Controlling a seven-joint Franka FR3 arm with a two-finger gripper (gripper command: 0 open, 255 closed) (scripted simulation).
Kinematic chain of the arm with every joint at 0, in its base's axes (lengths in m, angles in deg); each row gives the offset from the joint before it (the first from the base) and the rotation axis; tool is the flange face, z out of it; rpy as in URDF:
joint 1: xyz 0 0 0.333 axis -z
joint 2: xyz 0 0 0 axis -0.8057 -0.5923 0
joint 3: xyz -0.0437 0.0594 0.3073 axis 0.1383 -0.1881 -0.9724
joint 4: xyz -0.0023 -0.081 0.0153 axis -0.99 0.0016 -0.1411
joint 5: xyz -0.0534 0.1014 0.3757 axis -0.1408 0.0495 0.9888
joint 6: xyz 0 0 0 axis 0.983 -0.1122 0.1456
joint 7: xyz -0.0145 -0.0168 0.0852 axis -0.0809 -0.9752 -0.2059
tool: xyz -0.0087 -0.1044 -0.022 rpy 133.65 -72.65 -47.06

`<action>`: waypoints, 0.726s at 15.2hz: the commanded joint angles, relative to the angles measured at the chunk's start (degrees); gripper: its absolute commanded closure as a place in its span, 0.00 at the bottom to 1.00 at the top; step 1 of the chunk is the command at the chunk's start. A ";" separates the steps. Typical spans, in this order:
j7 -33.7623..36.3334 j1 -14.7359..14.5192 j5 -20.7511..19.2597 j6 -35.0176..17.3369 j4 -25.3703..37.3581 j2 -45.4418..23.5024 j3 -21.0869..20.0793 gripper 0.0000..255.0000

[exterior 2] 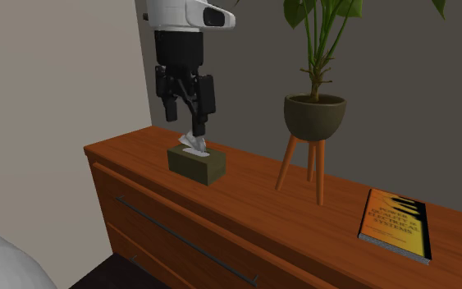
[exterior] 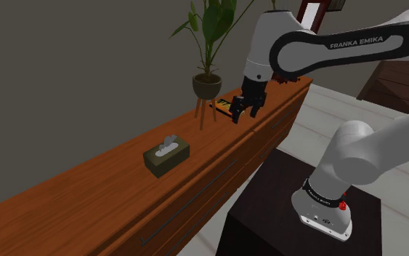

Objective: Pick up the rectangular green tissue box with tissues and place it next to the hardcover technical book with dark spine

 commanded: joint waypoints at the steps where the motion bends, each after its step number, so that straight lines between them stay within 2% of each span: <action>1: 2.60 -0.57 1.83 -5.09 -0.94 -2.27 -1.67 0.00; 7: 10.03 -1.64 5.77 -19.36 -0.17 -12.06 -6.84 0.00; 11: 15.34 -1.54 6.56 -28.35 2.34 -19.89 -10.30 0.00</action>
